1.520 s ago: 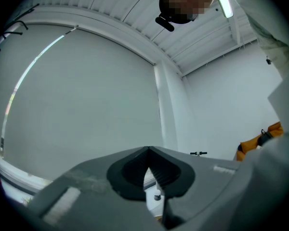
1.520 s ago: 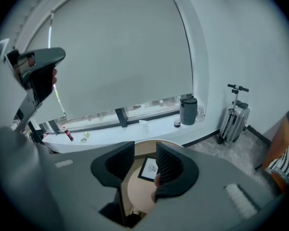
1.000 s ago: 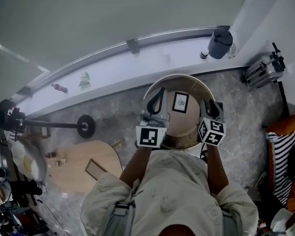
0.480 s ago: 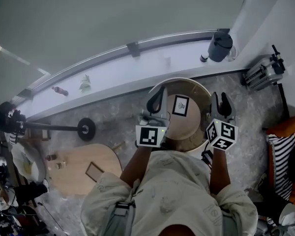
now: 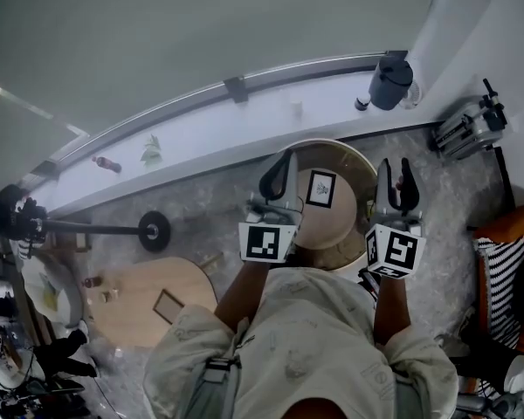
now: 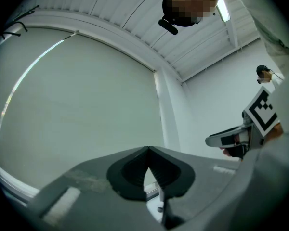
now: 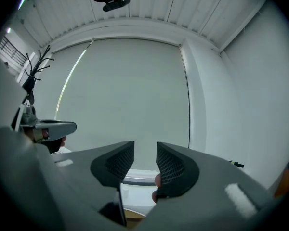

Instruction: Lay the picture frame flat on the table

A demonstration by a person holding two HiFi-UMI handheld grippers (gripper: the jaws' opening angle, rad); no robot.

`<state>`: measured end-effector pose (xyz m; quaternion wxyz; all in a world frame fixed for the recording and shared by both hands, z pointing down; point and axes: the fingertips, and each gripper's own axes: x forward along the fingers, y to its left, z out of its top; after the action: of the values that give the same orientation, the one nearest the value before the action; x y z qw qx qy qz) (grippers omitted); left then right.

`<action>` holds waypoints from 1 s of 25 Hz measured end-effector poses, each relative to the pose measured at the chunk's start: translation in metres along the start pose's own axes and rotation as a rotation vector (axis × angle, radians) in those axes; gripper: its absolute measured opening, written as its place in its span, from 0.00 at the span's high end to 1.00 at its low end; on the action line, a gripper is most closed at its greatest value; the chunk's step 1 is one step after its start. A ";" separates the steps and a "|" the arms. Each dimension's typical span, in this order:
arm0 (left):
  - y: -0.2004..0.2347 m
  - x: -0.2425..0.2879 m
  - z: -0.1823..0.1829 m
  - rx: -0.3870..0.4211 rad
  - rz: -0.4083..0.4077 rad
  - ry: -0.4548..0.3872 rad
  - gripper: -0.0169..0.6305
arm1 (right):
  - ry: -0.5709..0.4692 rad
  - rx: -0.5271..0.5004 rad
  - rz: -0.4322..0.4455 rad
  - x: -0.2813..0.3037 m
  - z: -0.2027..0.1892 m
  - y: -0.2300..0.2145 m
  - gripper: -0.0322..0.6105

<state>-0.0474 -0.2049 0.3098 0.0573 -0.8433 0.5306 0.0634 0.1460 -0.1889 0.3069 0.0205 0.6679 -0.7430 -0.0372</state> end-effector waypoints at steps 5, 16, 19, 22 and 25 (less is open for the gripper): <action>-0.002 0.004 0.005 0.005 -0.004 -0.011 0.97 | -0.026 -0.014 0.005 -0.001 0.009 0.001 0.72; -0.008 0.003 0.010 0.010 -0.012 -0.022 0.97 | -0.077 -0.033 0.017 -0.008 0.021 0.004 0.72; -0.009 0.002 0.010 0.006 -0.009 -0.020 0.97 | -0.086 -0.034 0.016 -0.010 0.023 0.003 0.73; -0.011 0.002 0.010 0.012 -0.015 -0.018 0.97 | -0.090 -0.031 0.013 -0.011 0.025 0.003 0.74; -0.011 0.002 0.010 0.012 -0.015 -0.020 0.97 | -0.095 -0.037 0.011 -0.012 0.025 0.004 0.78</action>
<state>-0.0369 -0.1997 0.2997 0.0680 -0.8462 0.5241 0.0683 0.1409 -0.1754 0.2831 -0.0021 0.6609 -0.7460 -0.0824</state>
